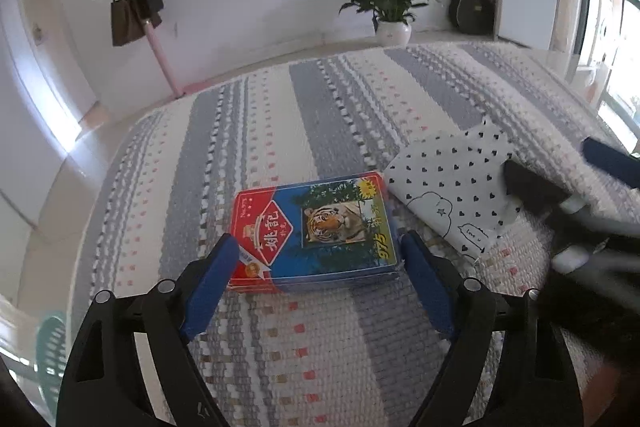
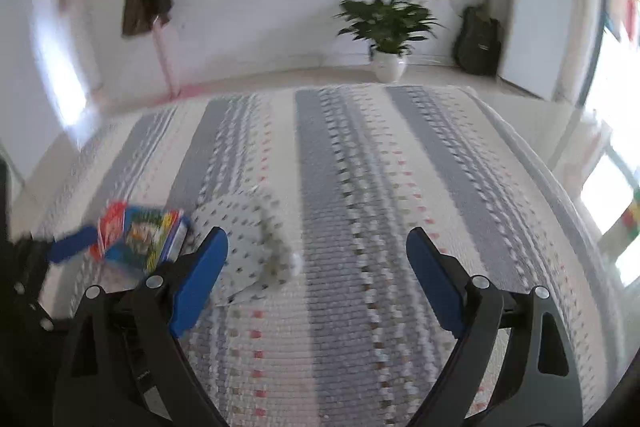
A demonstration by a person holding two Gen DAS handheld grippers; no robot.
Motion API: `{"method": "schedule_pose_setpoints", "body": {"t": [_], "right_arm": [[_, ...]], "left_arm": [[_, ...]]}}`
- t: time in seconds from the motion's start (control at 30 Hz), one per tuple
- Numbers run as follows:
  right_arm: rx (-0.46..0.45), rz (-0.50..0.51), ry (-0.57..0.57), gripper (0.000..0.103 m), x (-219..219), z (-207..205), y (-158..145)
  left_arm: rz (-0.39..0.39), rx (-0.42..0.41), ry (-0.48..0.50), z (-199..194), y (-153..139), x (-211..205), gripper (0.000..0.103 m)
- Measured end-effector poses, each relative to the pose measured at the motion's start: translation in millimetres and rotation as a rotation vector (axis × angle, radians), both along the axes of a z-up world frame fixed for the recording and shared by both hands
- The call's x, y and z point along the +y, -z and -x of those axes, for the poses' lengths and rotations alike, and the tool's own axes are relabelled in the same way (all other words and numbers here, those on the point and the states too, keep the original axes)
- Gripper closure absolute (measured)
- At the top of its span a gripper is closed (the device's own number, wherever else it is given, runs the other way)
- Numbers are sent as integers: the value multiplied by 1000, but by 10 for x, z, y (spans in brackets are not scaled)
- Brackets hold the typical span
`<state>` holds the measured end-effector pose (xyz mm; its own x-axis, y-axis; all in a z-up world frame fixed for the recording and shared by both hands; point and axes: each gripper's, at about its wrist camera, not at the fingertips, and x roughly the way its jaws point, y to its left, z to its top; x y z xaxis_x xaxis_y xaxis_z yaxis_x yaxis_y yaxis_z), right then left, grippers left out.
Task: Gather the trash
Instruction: 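Grasp the tiger-print card box with the left tool while the right tool grasps the dotted paper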
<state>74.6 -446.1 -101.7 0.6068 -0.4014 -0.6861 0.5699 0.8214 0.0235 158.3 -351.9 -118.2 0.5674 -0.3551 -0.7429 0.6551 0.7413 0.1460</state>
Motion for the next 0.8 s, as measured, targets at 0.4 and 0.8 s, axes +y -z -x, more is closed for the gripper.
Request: {"method": "schedule_pose_setpoints", "body": {"t": [0.4,0.8], "right_arm": [[52,-24,-85,17,50,-180,76],[34,-40,-39,17,-27,-205,85]], "left_arm": [[24,149,65,-212,-116,1104,47],[232,510,-195,-771,-18,656,23]]}}
